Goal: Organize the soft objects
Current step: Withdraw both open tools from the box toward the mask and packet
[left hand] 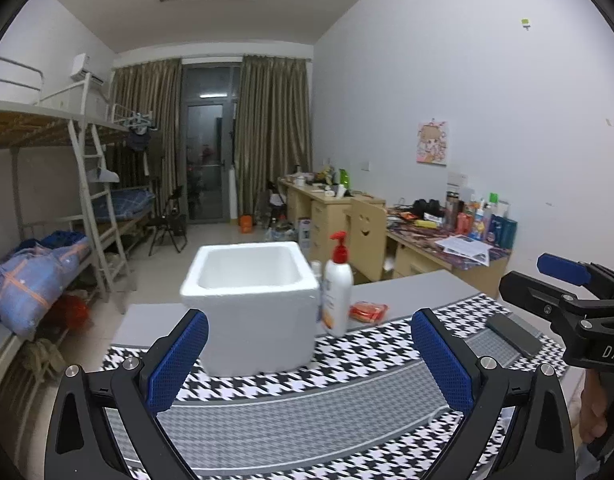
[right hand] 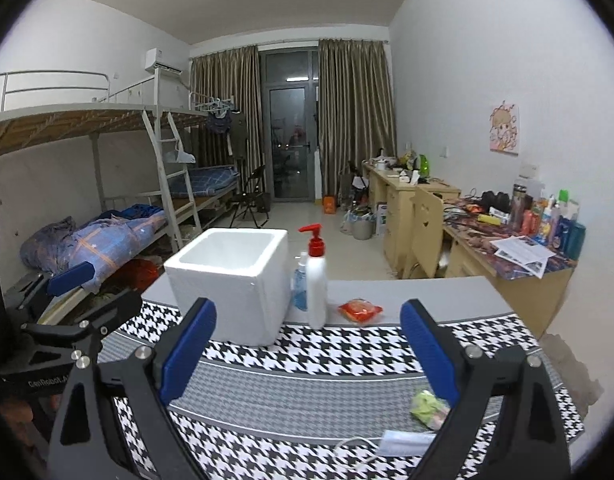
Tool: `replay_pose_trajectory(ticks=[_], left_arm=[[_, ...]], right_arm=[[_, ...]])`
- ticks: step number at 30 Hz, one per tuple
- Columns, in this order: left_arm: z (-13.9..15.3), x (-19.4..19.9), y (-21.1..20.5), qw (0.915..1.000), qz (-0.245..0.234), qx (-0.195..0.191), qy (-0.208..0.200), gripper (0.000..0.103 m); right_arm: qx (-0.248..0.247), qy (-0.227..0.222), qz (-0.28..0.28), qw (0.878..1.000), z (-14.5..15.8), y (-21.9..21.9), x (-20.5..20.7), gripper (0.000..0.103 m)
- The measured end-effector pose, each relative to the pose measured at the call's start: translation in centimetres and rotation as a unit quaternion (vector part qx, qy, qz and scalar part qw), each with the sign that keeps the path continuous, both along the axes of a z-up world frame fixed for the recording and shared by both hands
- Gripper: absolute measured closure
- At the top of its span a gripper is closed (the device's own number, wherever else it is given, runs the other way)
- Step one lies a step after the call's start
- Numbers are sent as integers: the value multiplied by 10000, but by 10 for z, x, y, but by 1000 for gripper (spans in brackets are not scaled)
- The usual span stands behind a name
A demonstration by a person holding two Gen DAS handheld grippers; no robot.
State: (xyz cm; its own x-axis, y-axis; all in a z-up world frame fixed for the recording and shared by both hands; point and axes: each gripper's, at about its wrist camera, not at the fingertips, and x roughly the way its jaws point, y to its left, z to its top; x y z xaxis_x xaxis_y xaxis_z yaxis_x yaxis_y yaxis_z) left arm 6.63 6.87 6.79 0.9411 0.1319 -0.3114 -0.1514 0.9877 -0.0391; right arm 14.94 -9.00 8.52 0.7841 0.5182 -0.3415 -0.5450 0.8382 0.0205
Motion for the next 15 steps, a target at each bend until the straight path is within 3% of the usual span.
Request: replay_pose_trajectory(ticks=[3,5,15], left_arm=[[-5,1,-9,9999,-135,-63,31,1],[-9,3,-13,9997,-195,-108,60,1],[-19,11,-36,9978,-621,-135,182,1]], right_arm=[[-29,-36,-20,10000,-1,-7,-5,7],[-28,-76,-82,9999,-3,-13,-8,1],[-7,-39,-373,9993,-13,-35,-4,1]])
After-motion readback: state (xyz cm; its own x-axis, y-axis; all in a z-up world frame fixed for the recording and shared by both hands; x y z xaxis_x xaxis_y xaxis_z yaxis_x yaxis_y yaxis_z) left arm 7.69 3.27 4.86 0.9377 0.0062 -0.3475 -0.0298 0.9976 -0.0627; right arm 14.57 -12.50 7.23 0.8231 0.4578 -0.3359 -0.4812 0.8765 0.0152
